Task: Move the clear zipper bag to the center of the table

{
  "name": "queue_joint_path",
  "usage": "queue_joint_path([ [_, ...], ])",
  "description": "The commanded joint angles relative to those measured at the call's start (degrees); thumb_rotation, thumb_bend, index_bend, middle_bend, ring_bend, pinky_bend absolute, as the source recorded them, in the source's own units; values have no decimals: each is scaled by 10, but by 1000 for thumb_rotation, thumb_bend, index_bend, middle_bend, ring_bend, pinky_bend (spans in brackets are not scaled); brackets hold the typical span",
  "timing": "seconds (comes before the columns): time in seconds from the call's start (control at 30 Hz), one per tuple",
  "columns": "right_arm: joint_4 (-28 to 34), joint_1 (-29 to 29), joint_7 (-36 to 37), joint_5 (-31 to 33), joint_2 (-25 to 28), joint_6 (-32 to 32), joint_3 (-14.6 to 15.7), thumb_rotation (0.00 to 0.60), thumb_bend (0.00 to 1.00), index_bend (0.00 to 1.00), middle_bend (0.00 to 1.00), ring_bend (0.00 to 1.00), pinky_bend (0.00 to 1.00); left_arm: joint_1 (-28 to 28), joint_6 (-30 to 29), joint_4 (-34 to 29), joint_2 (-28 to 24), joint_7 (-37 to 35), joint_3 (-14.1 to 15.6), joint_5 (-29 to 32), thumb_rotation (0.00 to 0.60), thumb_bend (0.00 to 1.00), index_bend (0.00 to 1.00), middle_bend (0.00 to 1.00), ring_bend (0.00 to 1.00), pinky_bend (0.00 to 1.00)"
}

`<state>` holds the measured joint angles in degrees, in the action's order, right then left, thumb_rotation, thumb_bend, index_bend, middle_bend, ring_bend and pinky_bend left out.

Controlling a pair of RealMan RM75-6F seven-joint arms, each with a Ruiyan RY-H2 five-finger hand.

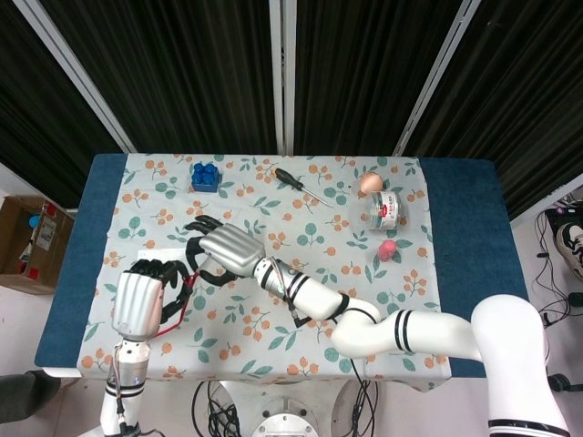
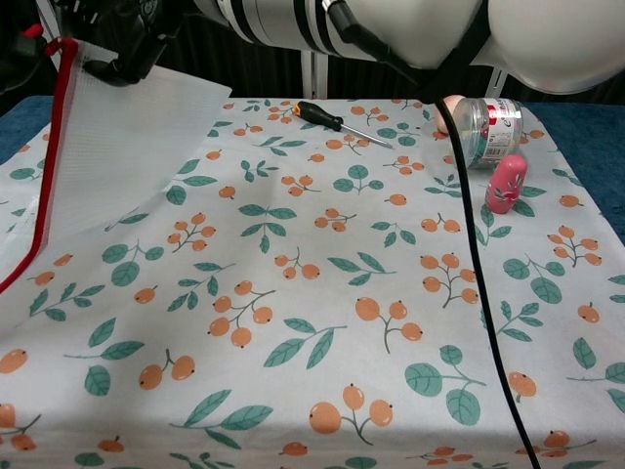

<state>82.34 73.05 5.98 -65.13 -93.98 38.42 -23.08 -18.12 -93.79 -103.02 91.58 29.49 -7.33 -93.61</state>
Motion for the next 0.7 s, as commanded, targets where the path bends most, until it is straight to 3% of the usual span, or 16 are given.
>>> queue_joint_path([
  [0.03,11,-6,-2,5,10,10,-4,600,487,871,397,116,64,5,2,8,5,-11,5,3,600,386,730,691,641,630],
  [0.7,68,-54,16,-10,56,77,-9,600,486,918,416,140,96,2,68,35,20,-47,12,40,600,386,730,685,639,631],
])
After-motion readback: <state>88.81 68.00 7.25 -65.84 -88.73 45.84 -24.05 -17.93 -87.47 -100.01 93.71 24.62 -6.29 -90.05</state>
